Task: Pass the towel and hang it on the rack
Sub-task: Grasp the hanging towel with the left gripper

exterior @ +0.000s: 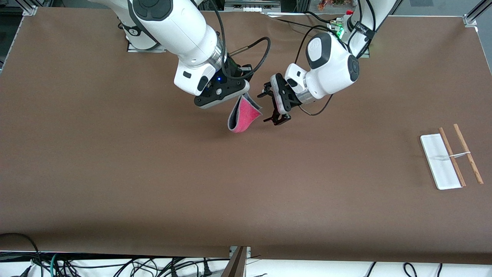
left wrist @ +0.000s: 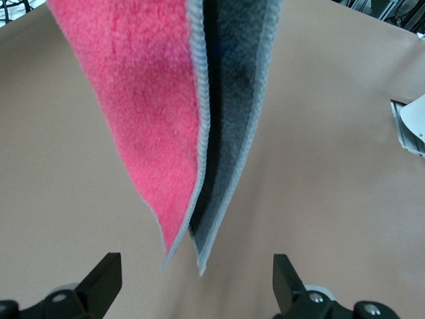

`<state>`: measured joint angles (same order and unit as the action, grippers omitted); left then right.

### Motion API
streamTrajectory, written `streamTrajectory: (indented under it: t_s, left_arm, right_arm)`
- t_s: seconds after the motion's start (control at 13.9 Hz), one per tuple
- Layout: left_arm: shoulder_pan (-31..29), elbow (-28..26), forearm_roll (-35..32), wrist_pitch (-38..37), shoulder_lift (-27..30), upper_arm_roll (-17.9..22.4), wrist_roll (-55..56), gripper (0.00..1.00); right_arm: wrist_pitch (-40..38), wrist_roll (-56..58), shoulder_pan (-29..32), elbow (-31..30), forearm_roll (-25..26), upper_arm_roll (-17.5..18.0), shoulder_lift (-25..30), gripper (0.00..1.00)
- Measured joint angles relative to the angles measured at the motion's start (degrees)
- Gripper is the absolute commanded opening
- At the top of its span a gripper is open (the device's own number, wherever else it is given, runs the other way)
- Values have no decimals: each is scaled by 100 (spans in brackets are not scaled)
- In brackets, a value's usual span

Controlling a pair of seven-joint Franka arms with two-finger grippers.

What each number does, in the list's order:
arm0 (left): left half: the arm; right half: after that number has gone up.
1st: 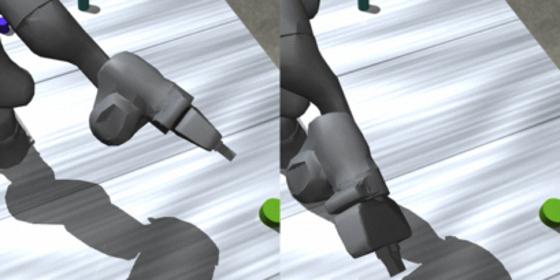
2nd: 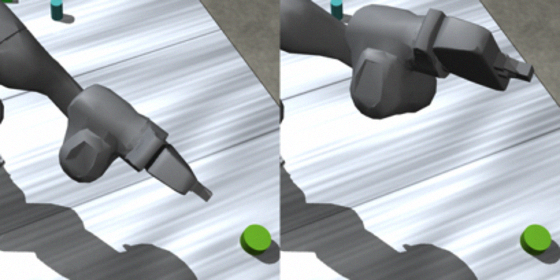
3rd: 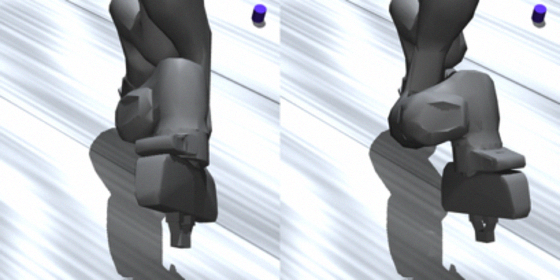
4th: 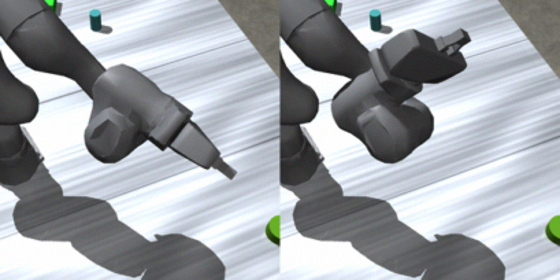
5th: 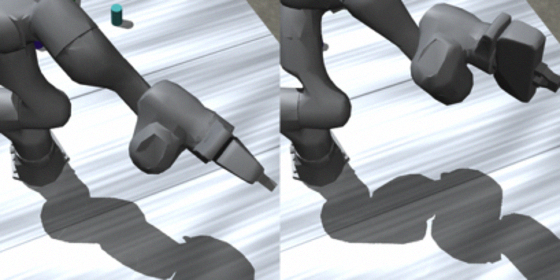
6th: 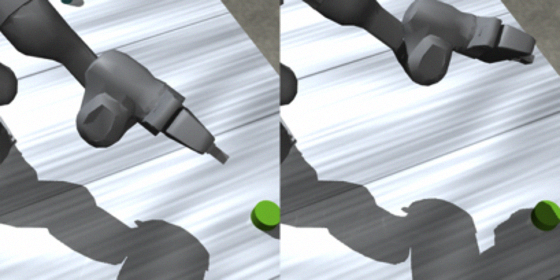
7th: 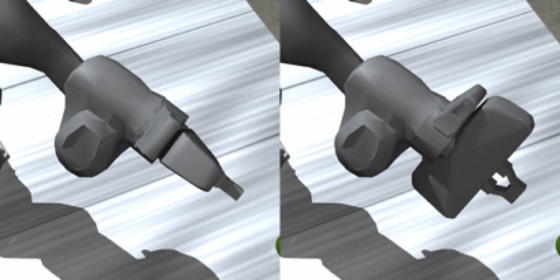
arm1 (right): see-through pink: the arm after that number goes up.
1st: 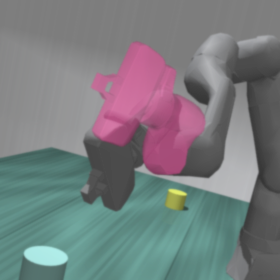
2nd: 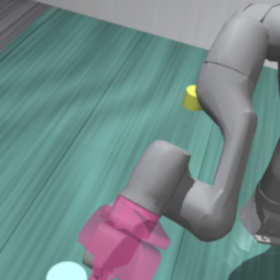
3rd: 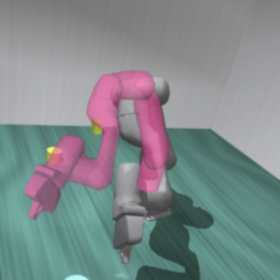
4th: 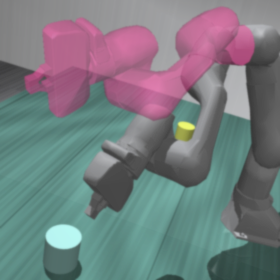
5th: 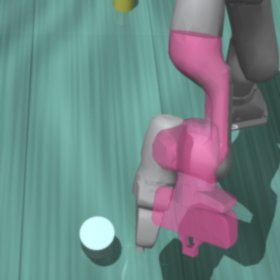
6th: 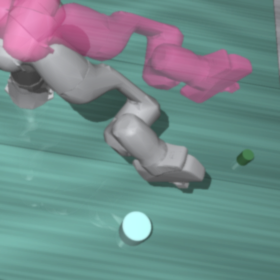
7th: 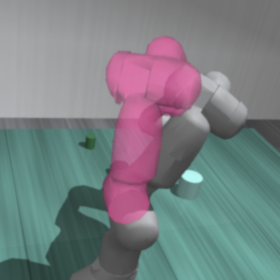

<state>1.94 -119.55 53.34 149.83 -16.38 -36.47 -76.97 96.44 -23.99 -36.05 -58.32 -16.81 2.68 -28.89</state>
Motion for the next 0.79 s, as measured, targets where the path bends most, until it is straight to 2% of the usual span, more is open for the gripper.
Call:
streamTrajectory:
  t_s: [0.14, 0.22, 0.29, 0.36, 0.58, 0.72, 0.79]
  left_arm:
    - [37, 81, 0, 0, -71, -3, 0, 100]
    - [50, 103, 0, -2, -93, -9, 0, 97]
    - [76, 114, 0, -3, -116, -14, 0, 91]
    - [113, 121, 0, -3, -137, -14, 0, 67]
    - [240, 130, 0, -2, -148, -25, 0, 35]
    - [323, 136, 0, 4, -148, -26, 0, 0]
    - [337, 137, 0, 5, -148, -26, 0, 0]
  right_arm:
    - [0, 0, 0, 0, 0, 0, 0, 0]
    - [0, 0, 0, 0, 0, 0, 0, 0]
    - [0, 0, 0, 0, 0, 0, 0, 0]
    - [0, 0, 0, 0, 0, 0, 0, 0]
    - [0, 0, 0, 0, 0, 0, 0, 0]
    - [0, 0, 0, 0, 0, 0, 0, 0]
    - [0, 0, 0, 0, 0, 0, 0, 0]
